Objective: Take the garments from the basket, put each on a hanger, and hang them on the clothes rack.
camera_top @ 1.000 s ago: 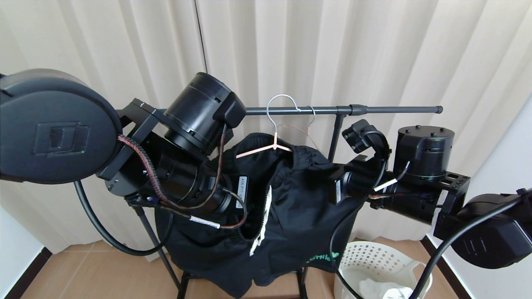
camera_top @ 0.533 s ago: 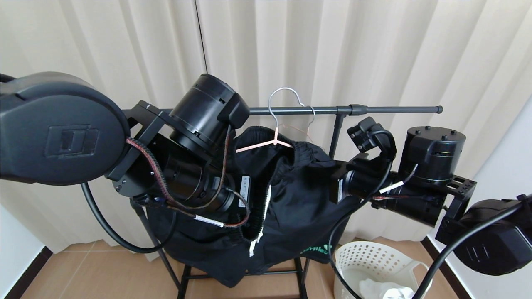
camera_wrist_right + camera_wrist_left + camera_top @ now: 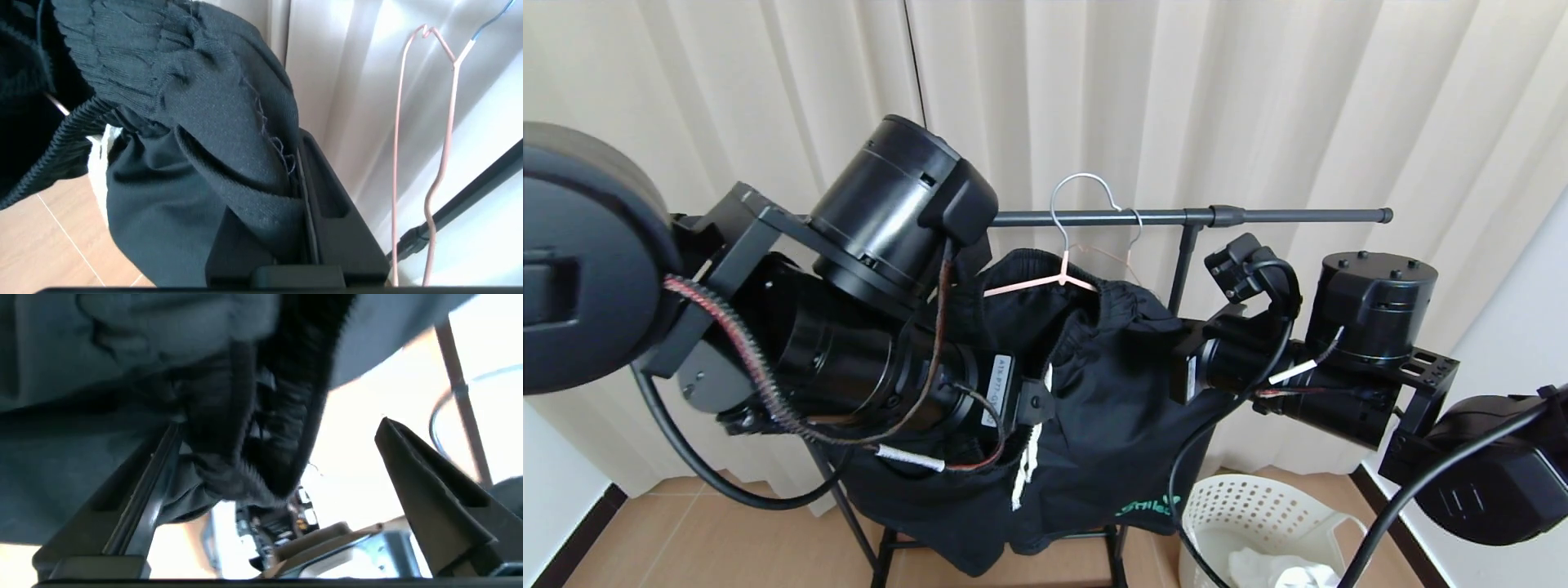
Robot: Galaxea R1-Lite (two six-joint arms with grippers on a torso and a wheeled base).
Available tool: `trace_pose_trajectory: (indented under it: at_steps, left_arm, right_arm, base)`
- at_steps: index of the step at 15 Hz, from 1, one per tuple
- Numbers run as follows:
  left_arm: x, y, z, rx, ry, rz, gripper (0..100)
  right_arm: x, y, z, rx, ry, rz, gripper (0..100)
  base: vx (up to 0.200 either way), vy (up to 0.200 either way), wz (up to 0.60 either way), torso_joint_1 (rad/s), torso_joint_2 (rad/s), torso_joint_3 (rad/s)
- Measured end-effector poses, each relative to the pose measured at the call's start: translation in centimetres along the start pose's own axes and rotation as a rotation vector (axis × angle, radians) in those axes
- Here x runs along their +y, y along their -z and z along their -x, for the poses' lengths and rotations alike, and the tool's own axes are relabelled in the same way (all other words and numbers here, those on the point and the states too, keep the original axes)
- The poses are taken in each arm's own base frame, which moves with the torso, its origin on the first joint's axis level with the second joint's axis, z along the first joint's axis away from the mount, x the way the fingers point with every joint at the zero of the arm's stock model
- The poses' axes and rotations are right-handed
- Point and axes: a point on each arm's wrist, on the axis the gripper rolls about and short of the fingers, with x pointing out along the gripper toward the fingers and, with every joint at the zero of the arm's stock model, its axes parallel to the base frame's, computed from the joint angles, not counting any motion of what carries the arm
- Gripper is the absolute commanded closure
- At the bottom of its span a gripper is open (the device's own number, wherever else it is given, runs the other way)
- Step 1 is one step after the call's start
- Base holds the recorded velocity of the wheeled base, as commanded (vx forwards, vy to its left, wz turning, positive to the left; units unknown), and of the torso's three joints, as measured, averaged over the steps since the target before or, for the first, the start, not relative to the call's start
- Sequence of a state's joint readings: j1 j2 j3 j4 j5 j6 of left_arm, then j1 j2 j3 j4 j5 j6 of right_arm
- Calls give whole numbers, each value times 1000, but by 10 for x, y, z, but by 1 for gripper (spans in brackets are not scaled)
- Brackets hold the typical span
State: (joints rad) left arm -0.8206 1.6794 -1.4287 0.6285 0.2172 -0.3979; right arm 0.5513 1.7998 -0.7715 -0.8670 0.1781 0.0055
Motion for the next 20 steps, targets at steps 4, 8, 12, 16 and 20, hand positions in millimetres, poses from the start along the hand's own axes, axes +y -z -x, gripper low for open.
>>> trace_pose_trajectory:
  at_steps: [4, 8, 12, 16, 20]
  left_arm:
    - [6, 16, 17, -27, 6, -64, 0]
    - [19, 26, 40, -71, 10, -167, 0]
    - [45, 20, 66, -190, 35, -304, 0]
    - [79, 13, 69, -219, 105, -533, 0]
    - [103, -1, 49, -260, 189, -667, 0]
  right_arm:
    - [-1, 3, -2, 9, 5, -1, 100]
    - [-2, 7, -6, 10, 6, 2, 100]
    - [-2, 10, -5, 16, -6, 1, 100]
    - [-1, 14, -3, 29, -38, 4, 100]
    - [0, 15, 1, 36, -58, 11, 100]
  base:
    - [0, 0, 0, 0, 0, 0]
    - [0, 0, 0, 0, 0, 0]
    - [0, 0, 0, 0, 0, 0]
    - [0, 0, 0, 0, 0, 0]
    - [0, 0, 0, 0, 0, 0]
